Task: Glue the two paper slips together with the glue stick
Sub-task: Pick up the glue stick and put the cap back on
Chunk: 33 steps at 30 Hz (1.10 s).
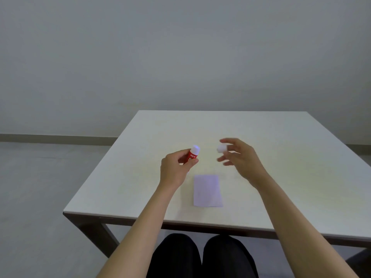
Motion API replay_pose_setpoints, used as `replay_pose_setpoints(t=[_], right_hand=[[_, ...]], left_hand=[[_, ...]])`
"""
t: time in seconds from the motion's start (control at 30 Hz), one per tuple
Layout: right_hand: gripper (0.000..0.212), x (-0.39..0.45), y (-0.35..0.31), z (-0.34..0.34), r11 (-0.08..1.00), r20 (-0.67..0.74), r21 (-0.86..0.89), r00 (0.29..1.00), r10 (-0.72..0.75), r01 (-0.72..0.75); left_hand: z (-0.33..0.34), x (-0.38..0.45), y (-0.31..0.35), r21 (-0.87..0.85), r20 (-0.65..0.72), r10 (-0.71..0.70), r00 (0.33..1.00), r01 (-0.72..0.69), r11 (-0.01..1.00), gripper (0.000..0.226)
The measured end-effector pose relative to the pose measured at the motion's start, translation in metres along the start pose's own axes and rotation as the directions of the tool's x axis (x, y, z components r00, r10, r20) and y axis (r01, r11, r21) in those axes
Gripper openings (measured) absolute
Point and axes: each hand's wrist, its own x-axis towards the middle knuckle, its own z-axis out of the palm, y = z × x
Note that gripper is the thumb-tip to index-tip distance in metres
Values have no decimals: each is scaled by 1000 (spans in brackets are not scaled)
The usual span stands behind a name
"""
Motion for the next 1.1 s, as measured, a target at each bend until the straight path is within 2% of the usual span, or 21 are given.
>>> replay_pose_setpoints(t=[0.07,0.13,0.33,0.5,0.73,0.77,0.87,0.9,0.97,1.03,1.07,1.1], right_hand=[[22,-1,-21,10,998,93,26,994,-62,59],[21,-1,-33,16,995,129,-35,988,-83,88],[22,0,-41,19,980,144,-148,983,-109,131],[23,1,-45,20,961,188,-219,974,-130,171],[10,-3,-44,28,920,205,-349,973,-109,177],[14,-3,-44,30,898,189,-410,978,-85,157],[52,-1,-40,33,761,80,-646,997,-5,56],[54,-1,-40,32,760,71,-648,998,1,45],[34,-2,-42,29,864,143,-497,990,-2,74],[20,-3,-44,26,905,237,-401,970,-48,143],[15,-2,-44,27,891,231,-429,971,-55,152],[21,-1,-42,29,864,194,-489,981,-31,124]], left_hand=[[0,-1,2,42,12,24,1000,-24,999,21],[-1,-2,4,74,14,52,999,-53,996,26],[-6,-4,6,80,9,75,997,-76,994,31],[-9,-5,7,76,74,109,991,-115,991,33],[-12,-5,8,155,145,146,979,-168,974,29],[-13,-5,8,166,156,148,977,-174,971,30],[-11,-7,5,199,185,170,968,-207,958,32],[-11,-7,4,205,187,176,967,-213,955,33],[-12,-6,5,190,175,174,969,-206,960,31],[-14,-4,6,175,168,170,971,-199,964,30],[-14,-4,5,185,176,174,969,-206,961,30],[-14,-4,6,203,187,183,965,-220,954,31]])
